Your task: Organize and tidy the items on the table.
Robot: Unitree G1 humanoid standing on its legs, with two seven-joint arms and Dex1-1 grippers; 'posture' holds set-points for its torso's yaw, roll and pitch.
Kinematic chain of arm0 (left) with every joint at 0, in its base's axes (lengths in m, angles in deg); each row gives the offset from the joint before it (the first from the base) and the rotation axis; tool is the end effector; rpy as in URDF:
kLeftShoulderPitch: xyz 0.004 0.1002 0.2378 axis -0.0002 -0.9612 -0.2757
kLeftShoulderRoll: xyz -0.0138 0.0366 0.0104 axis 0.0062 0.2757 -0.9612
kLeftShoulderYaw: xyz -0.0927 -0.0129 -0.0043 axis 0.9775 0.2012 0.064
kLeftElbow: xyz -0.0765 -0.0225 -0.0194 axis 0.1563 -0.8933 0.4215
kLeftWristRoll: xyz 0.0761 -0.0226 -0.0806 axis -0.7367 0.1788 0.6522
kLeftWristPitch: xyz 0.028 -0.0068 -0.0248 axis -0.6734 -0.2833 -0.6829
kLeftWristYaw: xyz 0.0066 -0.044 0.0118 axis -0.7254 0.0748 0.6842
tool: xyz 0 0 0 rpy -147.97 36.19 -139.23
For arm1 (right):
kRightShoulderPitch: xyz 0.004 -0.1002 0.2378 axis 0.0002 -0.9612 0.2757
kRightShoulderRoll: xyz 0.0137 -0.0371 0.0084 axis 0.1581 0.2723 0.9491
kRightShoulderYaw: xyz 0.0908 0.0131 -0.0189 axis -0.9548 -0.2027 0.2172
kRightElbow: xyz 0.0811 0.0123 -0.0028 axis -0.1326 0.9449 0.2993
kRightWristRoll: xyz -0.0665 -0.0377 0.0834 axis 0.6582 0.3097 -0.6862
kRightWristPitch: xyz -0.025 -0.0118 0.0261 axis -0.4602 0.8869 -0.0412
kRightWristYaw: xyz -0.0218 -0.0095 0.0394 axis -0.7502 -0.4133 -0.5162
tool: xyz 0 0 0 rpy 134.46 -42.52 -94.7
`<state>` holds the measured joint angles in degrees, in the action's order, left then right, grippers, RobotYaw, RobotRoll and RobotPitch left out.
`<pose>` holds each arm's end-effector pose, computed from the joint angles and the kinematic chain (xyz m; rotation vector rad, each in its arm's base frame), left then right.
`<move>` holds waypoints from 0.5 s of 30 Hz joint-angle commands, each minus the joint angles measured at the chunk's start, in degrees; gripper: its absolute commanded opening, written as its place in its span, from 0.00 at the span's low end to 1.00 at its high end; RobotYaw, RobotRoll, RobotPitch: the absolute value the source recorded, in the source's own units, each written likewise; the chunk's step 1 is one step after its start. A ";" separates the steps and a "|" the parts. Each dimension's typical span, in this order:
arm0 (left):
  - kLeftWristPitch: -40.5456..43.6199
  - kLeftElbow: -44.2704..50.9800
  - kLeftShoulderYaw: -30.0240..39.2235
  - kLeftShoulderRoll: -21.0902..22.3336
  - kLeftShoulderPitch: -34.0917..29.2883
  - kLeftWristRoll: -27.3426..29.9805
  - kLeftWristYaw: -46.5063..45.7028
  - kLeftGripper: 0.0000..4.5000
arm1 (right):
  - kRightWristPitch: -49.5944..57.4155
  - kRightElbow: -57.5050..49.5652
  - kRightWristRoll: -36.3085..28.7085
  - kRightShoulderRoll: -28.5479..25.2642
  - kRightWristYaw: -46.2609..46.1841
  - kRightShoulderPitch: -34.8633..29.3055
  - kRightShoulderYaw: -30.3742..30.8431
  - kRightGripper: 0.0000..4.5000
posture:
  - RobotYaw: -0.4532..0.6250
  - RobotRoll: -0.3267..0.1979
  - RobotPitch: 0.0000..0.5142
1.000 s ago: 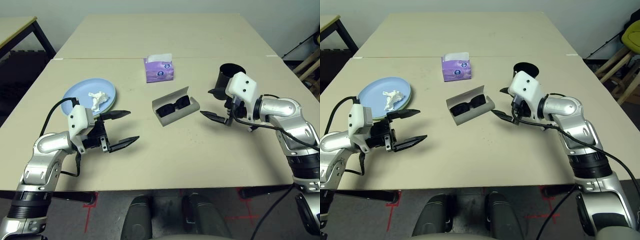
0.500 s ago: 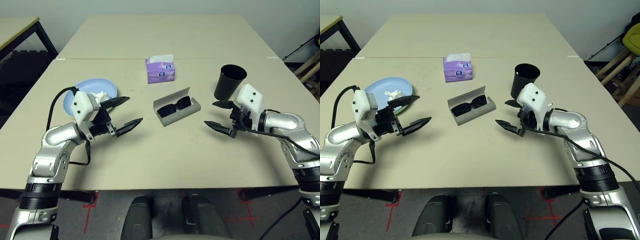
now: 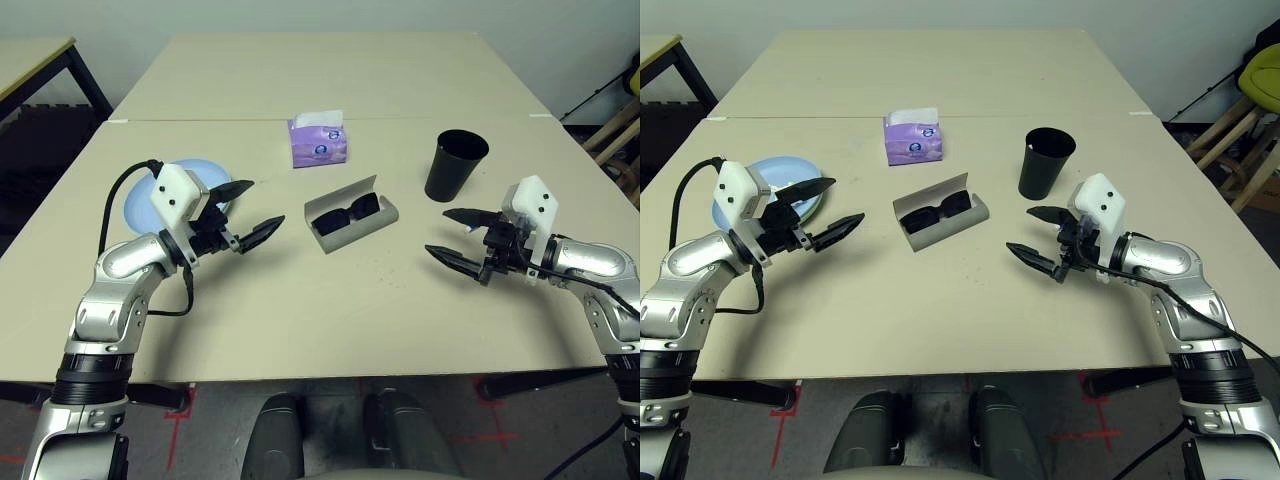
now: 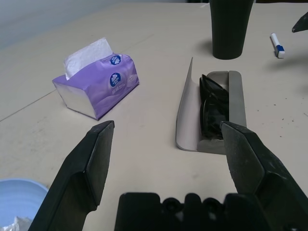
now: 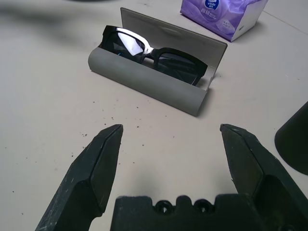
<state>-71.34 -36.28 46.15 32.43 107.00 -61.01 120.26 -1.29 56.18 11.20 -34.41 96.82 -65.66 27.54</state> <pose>0.2578 0.2481 0.1725 0.3128 -0.0780 -0.7522 0.2571 -0.2504 0.1501 -0.3245 0.0976 0.9086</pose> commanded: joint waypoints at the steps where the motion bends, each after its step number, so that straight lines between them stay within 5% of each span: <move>1: 0.66 1.49 -0.29 -0.57 -0.73 -0.33 -0.48 1.00 | -1.88 1.90 -0.90 -0.01 -0.03 -0.88 -1.06 0.99 | 0.47 0.62 0.12; 15: 6.83 1.91 1.57 -2.52 -1.33 2.29 -3.33 1.00 | -6.91 7.54 -3.60 1.58 2.22 -2.10 -1.00 0.99 | 0.48 0.62 0.08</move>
<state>-65.22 -34.34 47.33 30.14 106.19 -59.06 117.08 -7.45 62.83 8.46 -32.72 97.83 -66.66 27.09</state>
